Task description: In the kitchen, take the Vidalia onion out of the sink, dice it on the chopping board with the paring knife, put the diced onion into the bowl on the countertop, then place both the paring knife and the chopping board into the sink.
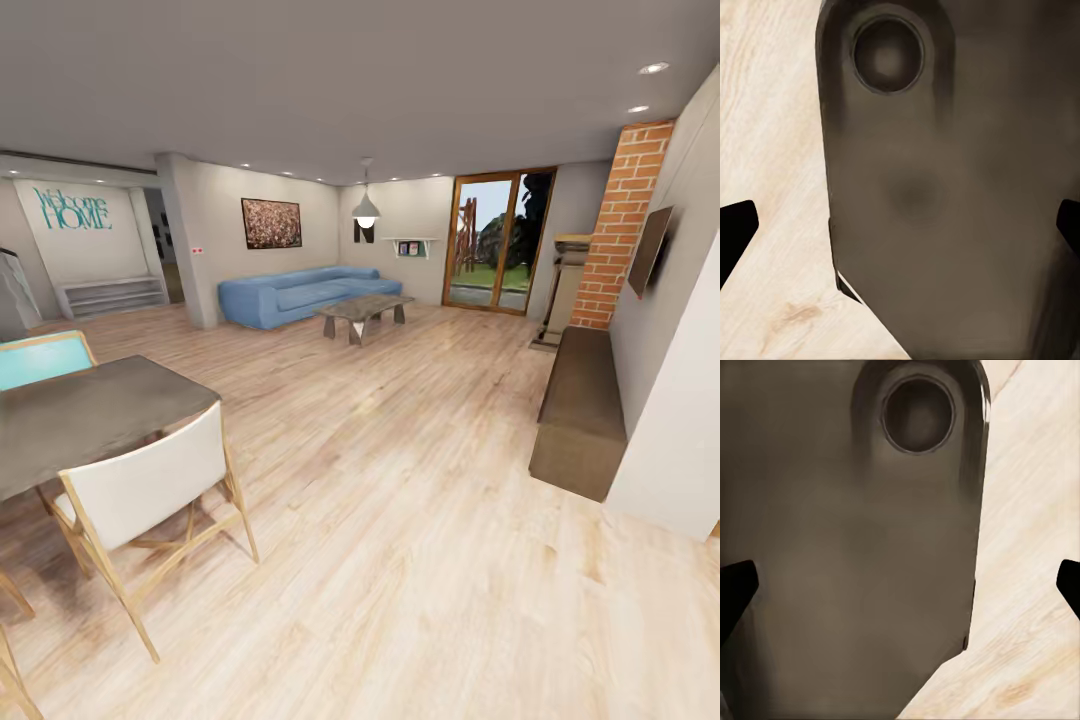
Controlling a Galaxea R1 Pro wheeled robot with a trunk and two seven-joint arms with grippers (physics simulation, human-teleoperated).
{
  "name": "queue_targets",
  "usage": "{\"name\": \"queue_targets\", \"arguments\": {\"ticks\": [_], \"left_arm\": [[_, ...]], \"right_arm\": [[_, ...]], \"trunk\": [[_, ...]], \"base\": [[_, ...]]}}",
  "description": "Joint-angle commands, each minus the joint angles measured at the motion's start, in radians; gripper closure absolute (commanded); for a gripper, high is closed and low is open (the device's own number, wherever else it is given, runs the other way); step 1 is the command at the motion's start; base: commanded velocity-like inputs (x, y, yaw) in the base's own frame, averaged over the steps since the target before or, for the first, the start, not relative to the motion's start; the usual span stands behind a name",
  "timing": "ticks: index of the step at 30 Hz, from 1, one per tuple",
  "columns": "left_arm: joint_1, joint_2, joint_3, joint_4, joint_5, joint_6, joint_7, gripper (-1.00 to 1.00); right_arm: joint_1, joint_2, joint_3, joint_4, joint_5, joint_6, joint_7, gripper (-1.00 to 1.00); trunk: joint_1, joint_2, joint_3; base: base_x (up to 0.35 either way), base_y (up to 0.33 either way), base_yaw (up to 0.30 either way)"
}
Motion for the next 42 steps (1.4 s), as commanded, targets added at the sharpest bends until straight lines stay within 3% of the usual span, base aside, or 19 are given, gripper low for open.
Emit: {"name": "queue_targets", "arguments": {"ticks": [1, 5, 11, 28, 32, 38, 42], "left_arm": [[0.001, -0.001, 0.001, 0.002, -0.003, -0.001, -0.002, -1.0], [0.001, 0.0, 0.002, 0.0, -0.004, -0.001, -0.001, -1.0], [0.001, -0.002, 0.0, -0.001, -0.002, -0.002, -0.002, -1.0], [0.001, 0.003, 0.004, -0.008, -0.002, -0.002, 0.0, -1.0], [0.001, 0.0, 0.004, -0.031, -0.002, -0.002, 0.0, -1.0], [0.001, -0.004, 0.004, -0.166, 0.002, -0.002, -0.003, -1.0], [0.001, -0.007, 0.004, -0.229, 0.002, -0.002, -0.004, -1.0]], "right_arm": [[0.003, 0.003, 0.003, -0.005, -0.003, -0.001, 0.0, -1.0], [0.003, 0.003, 0.003, -0.005, -0.003, -0.002, 0.0, -1.0], [-0.017, 0.034, 0.003, -0.026, -0.004, 0.0, 0.0, -1.0], [-0.019, 0.034, 0.002, -0.04, -0.004, -0.001, 0.0, -1.0], [-0.019, 0.034, 0.002, -0.042, -0.005, -0.002, 0.0, -1.0], [-0.019, 0.038, 0.001, -0.046, -0.007, -0.02, 0.001, -1.0], [-0.019, 0.037, 0.001, -0.073, -0.006, -0.115, 0.001, -1.0]], "trunk": [[0.0, 0.0, 0.0], [0.0, 0.0, 0.0], [0.0, 0.0, 0.0], [0.0, 0.0, 0.0], [0.0, 0.0, 0.0], [0.0, 0.0, 0.0], [0.0, 0.0, 0.0]], "base": [[0.0, 0.0, 0.0], [0.0, 0.0, 0.0], [0.0, 0.0, 0.0], [0.0, 0.0, 0.0], [0.0, 0.0, 0.0], [0.0, 0.0, 0.0], [0.0, 0.0, 0.0]]}}
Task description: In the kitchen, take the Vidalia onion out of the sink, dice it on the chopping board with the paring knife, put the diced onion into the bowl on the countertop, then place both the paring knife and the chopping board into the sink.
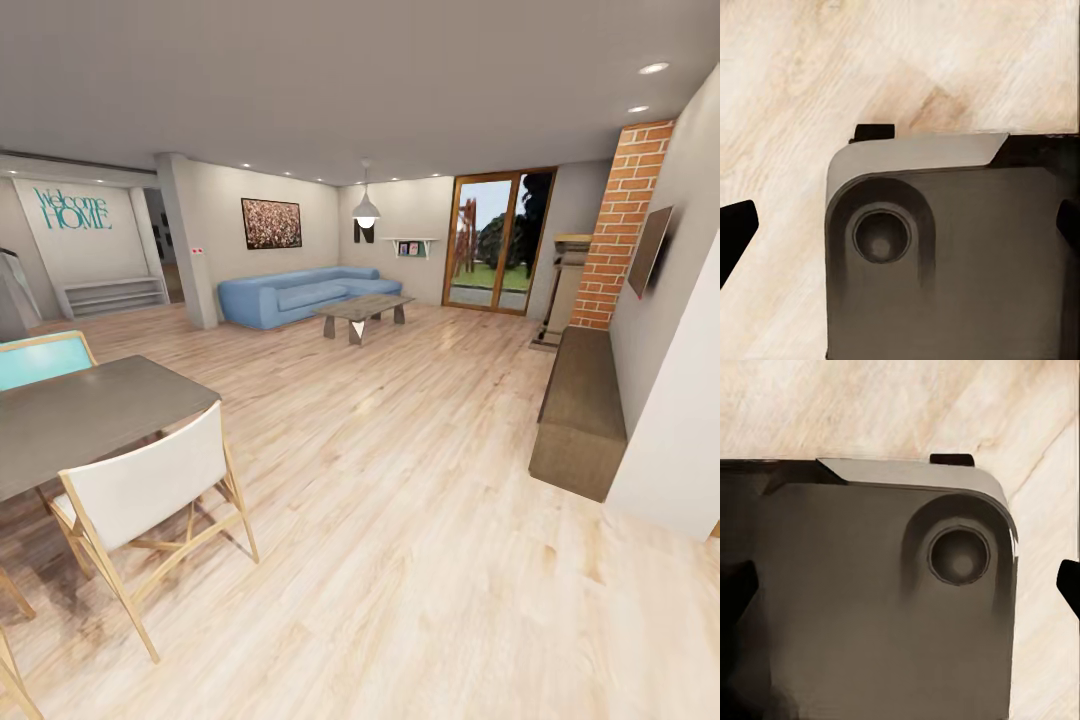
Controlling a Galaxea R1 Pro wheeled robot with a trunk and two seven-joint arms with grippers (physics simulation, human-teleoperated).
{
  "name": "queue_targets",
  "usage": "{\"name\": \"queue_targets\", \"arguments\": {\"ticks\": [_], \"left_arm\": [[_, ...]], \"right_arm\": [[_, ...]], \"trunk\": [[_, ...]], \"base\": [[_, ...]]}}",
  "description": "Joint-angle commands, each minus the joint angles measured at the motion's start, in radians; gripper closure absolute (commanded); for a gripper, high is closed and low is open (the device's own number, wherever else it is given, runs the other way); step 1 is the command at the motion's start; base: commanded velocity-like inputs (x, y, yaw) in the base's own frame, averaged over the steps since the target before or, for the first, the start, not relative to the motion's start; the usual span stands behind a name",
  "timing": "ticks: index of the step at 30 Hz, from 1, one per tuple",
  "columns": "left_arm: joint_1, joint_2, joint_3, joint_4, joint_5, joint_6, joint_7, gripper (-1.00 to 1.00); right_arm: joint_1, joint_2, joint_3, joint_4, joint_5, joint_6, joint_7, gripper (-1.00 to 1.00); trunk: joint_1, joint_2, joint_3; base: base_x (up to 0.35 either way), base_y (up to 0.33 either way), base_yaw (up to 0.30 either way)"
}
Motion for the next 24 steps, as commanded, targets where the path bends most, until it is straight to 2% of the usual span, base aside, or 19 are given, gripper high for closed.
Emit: {"name": "queue_targets", "arguments": {"ticks": [1, 2, 4, 7, 12, 13, 20, 24], "left_arm": [[0.0, 0.0, 0.001, -0.03, 0.0, 0.0, -0.001, -1.0], [0.0, -0.001, 0.0, -0.109, 0.001, 0.0, -0.001, -1.0], [0.0, -0.002, -0.001, -0.152, 0.001, 0.0, -0.001, -1.0], [0.0, -0.003, -0.001, -0.218, -0.002, -0.014, -0.001, -1.0], [0.0, -0.002, -0.001, -0.329, -0.002, -0.083, -0.002, -1.0], [0.0, -0.002, -0.001, -0.38, -0.001, -0.095, -0.002, -1.0], [0.0, 0.002, 0.0, -0.398, 0.002, -0.099, -0.002, -1.0], [0.0, 0.004, 0.005, -0.379, 0.011, -0.097, -0.001, -1.0]], "right_arm": [[0.0, 0.0, 0.0, -0.013, -0.001, -0.058, -0.001, -1.0], [0.0, -0.002, -0.001, -0.045, -0.001, -0.199, -0.003, -1.0], [0.0, -0.003, -0.002, -0.07, -0.001, -0.259, -0.004, -1.0], [0.0, -0.003, -0.002, -0.137, -0.001, -0.305, -0.004, -1.0], [0.0, -0.004, -0.002, -0.294, 0.001, -0.319, -0.005, -1.0], [0.0, -0.001, -0.002, -0.383, 0.001, -0.32, -0.006, -1.0], [0.0, -0.005, -0.001, -0.42, -0.003, -0.324, -0.002, -1.0], [0.0, -0.003, 0.0, -0.415, -0.005, -0.325, -0.001, -1.0]], "trunk": [[0.0, 0.0, -0.001], [0.0, 0.0, -0.001], [0.0, 0.0, -0.001], [0.0, 0.0, -0.001], [0.0, 0.0, -0.001], [0.0, 0.0, -0.001], [0.0, 0.0, -0.001], [0.0, 0.0, -0.001]], "base": [[0.0, 0.0, 0.0], [0.0, 0.0, 0.0], [0.0, 0.0, 0.0], [0.0, 0.0, 0.0], [0.0, 0.0, 0.0], [0.0, 0.0, 0.0], [0.0, 0.0, 0.0], [0.0, 0.0, -0.089]]}}
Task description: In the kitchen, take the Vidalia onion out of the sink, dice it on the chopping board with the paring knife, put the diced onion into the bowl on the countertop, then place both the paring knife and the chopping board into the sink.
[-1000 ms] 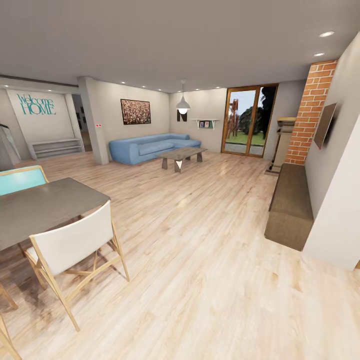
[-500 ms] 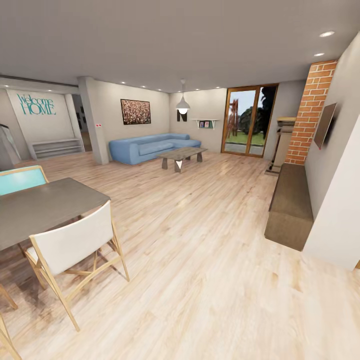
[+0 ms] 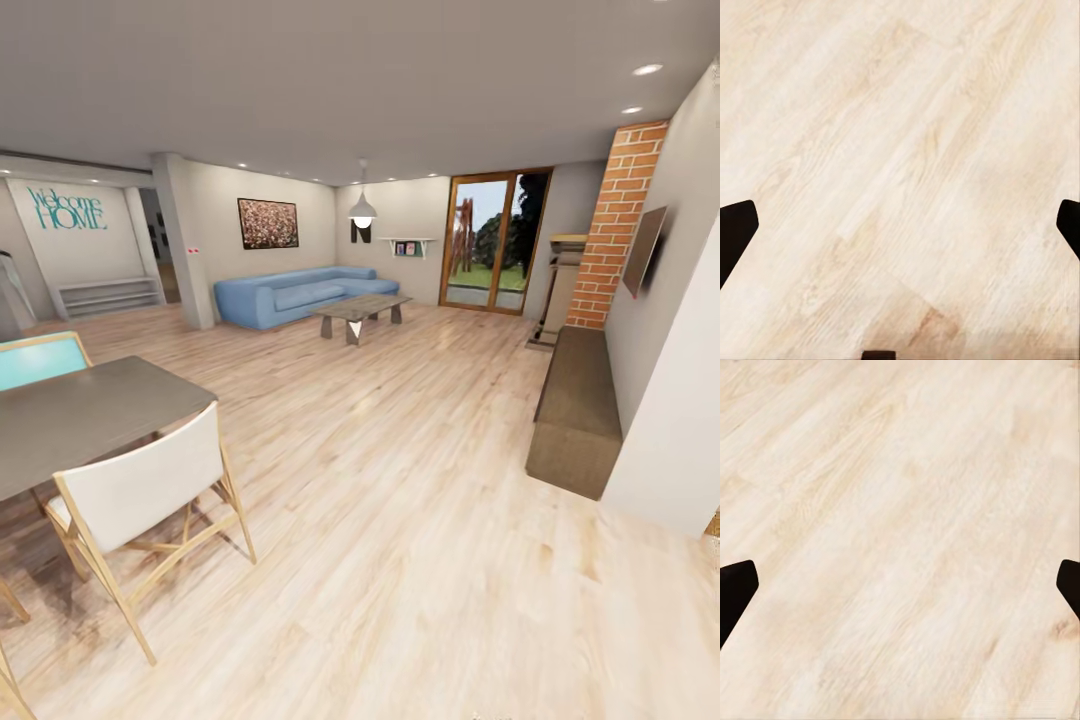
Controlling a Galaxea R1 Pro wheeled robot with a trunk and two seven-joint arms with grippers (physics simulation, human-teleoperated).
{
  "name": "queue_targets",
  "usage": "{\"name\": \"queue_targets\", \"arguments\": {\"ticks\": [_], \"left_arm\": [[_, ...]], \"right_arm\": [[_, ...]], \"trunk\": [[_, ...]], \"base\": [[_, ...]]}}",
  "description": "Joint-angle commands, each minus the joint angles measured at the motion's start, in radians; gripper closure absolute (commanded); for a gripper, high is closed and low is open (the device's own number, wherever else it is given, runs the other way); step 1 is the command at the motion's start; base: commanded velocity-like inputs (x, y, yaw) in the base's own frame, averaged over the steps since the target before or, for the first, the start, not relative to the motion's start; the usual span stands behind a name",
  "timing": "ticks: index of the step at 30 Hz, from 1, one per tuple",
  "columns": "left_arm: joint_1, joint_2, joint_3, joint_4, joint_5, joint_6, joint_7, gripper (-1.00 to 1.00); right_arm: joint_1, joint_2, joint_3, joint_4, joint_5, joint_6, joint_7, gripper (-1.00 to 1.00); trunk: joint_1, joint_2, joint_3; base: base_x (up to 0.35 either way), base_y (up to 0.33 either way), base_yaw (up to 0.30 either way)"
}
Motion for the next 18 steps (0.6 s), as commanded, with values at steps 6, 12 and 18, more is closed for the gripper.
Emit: {"name": "queue_targets", "arguments": {"ticks": [6, 12, 18], "left_arm": [[0.0, 0.003, 0.003, 0.006, 0.02, -0.002, 0.004, -1.0], [0.0, 0.002, 0.003, 0.008, 0.026, -0.004, 0.006, -1.0], [0.0, 0.003, 0.003, 0.014, 0.026, -0.005, 0.006, -1.0]], "right_arm": [[-0.001, 0.005, 0.001, 0.015, -0.002, -0.003, 0.001, -1.0], [-0.001, 0.002, -0.002, 0.017, -0.006, -0.002, 0.001, -1.0], [-0.001, 0.001, -0.003, 0.016, -0.007, -0.002, 0.001, -1.0]], "trunk": [[0.0, 0.0, 0.001], [0.0, 0.0, 0.002], [0.0, 0.0, 0.002]], "base": [[0.0, 0.0, -0.23], [0.0, 0.0, -0.27], [0.0, -0.031, -0.272]]}}
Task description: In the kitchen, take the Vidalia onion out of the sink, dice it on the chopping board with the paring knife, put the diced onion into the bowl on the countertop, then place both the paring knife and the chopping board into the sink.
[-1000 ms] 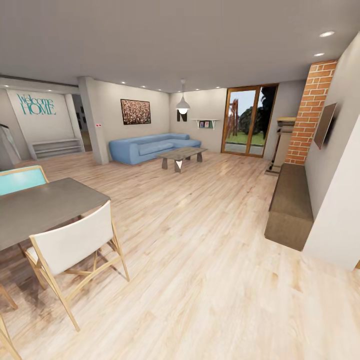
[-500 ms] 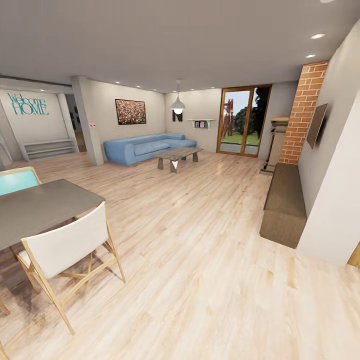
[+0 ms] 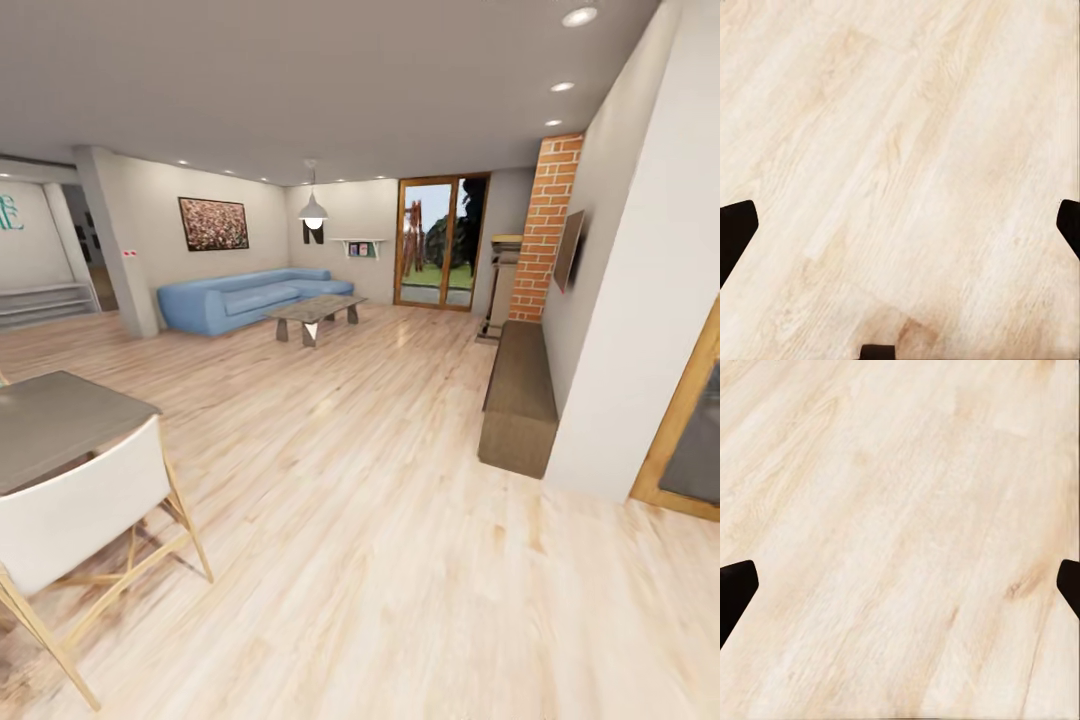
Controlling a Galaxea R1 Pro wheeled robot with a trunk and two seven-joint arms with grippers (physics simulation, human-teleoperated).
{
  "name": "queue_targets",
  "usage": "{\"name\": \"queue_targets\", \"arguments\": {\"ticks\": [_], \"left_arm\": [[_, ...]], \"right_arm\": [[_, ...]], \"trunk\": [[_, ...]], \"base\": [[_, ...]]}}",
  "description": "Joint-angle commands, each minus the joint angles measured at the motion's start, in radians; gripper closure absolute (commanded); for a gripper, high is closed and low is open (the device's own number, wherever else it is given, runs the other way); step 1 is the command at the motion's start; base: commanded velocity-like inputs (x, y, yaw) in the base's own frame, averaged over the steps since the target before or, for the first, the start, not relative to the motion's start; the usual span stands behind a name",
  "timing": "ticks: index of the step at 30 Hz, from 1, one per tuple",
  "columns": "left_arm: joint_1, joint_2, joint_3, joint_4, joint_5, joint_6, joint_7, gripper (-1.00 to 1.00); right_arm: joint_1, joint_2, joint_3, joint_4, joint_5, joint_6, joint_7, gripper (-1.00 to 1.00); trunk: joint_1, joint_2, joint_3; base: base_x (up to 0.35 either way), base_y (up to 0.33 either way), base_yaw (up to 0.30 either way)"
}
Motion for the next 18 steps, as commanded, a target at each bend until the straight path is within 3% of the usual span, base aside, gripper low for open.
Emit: {"name": "queue_targets", "arguments": {"ticks": [1, 14, 18], "left_arm": [[0.0, 0.0, 0.0, -0.001, 0.003, -0.002, 0.0, -1.0], [0.0, 0.001, -0.001, 0.006, 0.003, -0.002, 0.0, -1.0], [0.0, 0.002, -0.001, 0.006, 0.002, -0.002, 0.0, -1.0]], "right_arm": [[-0.001, 0.0, 0.0, 0.001, -0.002, -0.003, 0.0, -1.0], [-0.001, -0.001, -0.002, 0.0, -0.002, -0.003, -0.001, -1.0], [-0.001, -0.001, -0.002, 0.0, -0.029, -0.003, -0.001, -1.0]], "trunk": [[0.0, 0.0, -0.001], [0.0, 0.0, -0.001], [0.0, 0.0, -0.001]], "base": [[0.0, -0.072, -0.273], [0.0, -0.091, -0.274], [0.0, -0.046, -0.254]]}}
